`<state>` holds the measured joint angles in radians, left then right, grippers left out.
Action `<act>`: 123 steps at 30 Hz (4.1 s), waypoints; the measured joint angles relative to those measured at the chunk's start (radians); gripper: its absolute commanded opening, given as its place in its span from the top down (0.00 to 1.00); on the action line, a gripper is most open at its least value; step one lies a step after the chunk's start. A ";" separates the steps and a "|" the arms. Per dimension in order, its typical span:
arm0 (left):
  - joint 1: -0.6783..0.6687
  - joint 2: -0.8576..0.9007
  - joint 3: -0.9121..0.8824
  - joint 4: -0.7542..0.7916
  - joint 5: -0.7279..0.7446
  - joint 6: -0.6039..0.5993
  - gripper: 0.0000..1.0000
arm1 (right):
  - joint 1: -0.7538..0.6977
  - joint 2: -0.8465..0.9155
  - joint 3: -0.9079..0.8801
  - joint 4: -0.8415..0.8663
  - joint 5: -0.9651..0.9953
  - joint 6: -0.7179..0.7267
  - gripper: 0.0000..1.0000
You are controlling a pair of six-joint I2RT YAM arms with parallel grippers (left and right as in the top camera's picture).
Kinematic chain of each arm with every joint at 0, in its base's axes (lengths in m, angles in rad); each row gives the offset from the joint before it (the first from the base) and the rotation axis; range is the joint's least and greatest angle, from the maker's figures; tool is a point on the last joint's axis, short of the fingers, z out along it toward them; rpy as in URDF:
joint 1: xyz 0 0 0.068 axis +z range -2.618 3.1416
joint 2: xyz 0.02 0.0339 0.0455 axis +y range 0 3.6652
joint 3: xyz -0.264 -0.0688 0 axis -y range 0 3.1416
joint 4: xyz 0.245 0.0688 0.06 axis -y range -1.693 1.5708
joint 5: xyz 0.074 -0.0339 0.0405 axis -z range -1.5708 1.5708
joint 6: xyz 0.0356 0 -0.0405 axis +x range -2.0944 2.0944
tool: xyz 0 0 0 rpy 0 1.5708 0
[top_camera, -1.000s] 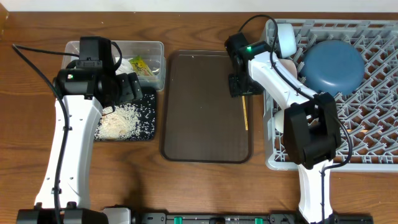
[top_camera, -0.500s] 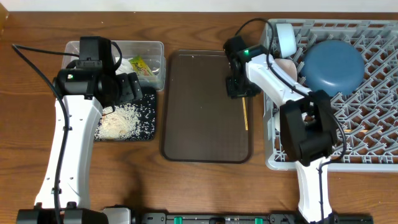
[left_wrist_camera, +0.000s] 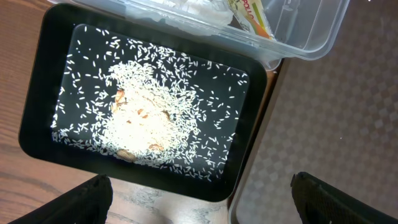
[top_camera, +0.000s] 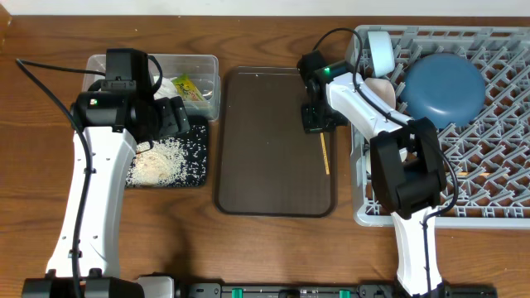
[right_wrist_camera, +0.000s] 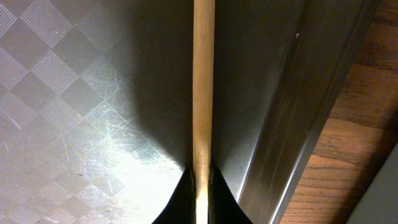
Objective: Sort waste into correct bins and load items into the dishwasher rack
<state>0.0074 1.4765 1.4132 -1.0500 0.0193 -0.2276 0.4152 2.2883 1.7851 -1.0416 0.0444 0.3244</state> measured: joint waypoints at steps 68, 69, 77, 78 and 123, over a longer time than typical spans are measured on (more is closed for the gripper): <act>0.000 0.000 0.000 0.000 0.000 0.000 0.06 | -0.293 -1.076 -0.176 -0.211 -0.013 0.029 0.01; 0.000 0.000 0.000 0.000 0.000 0.000 0.06 | -0.293 -1.080 -0.176 -0.214 -0.017 0.023 0.01; 0.000 0.000 0.000 0.000 0.000 0.000 0.06 | -0.293 -1.093 -0.176 -0.305 -0.019 -0.028 0.01; 0.000 0.000 0.000 0.000 0.000 0.000 0.06 | -0.293 -1.093 -0.176 -0.299 -0.019 -0.041 0.01; 0.000 0.000 -0.002 0.000 0.000 0.000 0.06 | -0.320 -2.273 -1.777 0.972 -0.071 -0.327 0.01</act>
<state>0.0074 1.4765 1.4117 -1.0504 0.0193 -0.2272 0.0956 0.0151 0.0078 -0.0692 -0.0269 -0.0029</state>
